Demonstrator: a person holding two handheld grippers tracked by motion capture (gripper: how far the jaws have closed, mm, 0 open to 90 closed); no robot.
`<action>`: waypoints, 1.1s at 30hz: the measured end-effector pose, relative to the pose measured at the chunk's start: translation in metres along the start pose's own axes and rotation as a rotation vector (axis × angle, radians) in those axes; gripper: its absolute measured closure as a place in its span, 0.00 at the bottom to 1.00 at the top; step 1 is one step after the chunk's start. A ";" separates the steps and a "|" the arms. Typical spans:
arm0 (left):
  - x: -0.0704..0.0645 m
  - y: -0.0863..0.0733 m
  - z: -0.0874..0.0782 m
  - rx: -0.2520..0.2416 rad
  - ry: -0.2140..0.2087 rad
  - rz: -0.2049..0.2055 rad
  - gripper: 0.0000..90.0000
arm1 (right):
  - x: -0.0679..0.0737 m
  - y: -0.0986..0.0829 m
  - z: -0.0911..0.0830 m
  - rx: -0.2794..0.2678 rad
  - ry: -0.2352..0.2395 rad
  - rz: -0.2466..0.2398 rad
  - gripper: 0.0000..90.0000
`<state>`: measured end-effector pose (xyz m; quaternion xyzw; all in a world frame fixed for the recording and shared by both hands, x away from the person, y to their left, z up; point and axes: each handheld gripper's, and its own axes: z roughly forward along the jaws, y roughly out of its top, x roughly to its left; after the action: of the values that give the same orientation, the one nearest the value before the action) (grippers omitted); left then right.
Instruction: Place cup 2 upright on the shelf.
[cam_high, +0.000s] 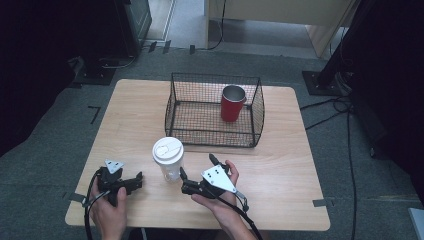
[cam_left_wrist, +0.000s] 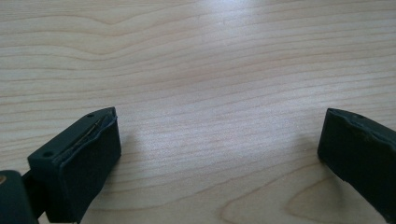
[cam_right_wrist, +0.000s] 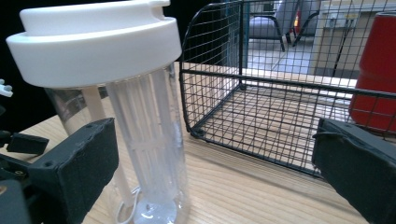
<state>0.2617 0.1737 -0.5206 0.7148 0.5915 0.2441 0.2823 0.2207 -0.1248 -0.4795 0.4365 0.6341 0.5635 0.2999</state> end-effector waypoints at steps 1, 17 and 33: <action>0.000 0.000 0.000 0.000 0.000 0.000 0.00 | 0.001 0.000 0.000 0.001 0.003 0.002 0.01; 0.000 0.000 0.000 -0.001 0.000 -0.002 0.00 | 0.016 -0.003 0.008 0.011 0.042 -0.003 0.01; 0.000 0.000 0.000 -0.001 0.000 -0.003 0.00 | 0.027 -0.001 0.020 0.013 0.068 -0.009 0.01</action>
<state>0.2618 0.1736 -0.5207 0.7138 0.5922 0.2441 0.2832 0.2261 -0.0917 -0.4809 0.4162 0.6497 0.5722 0.2780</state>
